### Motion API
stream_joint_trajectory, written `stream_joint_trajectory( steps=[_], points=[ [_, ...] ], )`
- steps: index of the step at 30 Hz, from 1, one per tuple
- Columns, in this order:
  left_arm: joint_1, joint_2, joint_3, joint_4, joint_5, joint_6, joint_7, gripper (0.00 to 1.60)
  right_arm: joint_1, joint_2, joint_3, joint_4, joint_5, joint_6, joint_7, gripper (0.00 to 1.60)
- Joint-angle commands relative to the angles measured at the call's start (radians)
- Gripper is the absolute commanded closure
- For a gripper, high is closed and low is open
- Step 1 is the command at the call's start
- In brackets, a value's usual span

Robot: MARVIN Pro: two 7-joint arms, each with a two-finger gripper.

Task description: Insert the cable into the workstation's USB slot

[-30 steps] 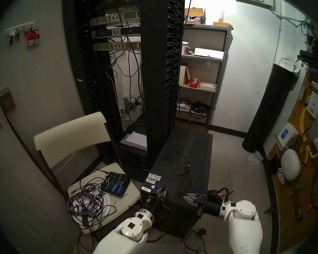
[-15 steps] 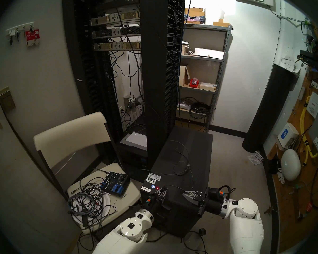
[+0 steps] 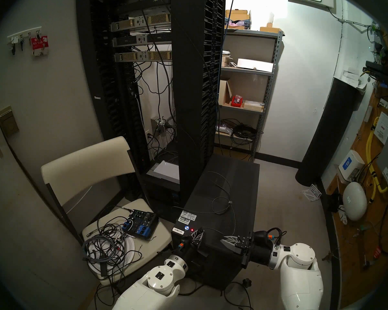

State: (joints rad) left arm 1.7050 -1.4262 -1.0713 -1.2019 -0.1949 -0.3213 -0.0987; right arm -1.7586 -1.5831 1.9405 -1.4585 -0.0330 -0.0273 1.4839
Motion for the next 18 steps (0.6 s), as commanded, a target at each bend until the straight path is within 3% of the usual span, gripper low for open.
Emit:
stream_joint_trajectory(
  steps=[1, 5, 13, 18],
  points=[
    [0.023, 0.007, 0.005, 0.018, -0.002, 0.018, 0.000, 1.60, -0.014, 0.014, -0.029, -0.044, 0.056, 0.021, 0.000, 1.42],
    [0.021, 0.007, 0.007, 0.019, -0.005, 0.017, 0.001, 1.60, -0.023, 0.032, -0.062, -0.044, 0.067, 0.033, 0.000, 1.05],
    [0.022, 0.009, 0.010, 0.019, -0.007, 0.016, 0.004, 1.60, -0.021, 0.041, -0.093, -0.034, 0.050, 0.026, 0.000, 1.03],
    [0.022, 0.010, 0.013, 0.019, -0.010, 0.014, 0.005, 1.60, 0.011, 0.043, -0.127, 0.029, 0.017, -0.006, 0.000, 0.94]
  ],
)
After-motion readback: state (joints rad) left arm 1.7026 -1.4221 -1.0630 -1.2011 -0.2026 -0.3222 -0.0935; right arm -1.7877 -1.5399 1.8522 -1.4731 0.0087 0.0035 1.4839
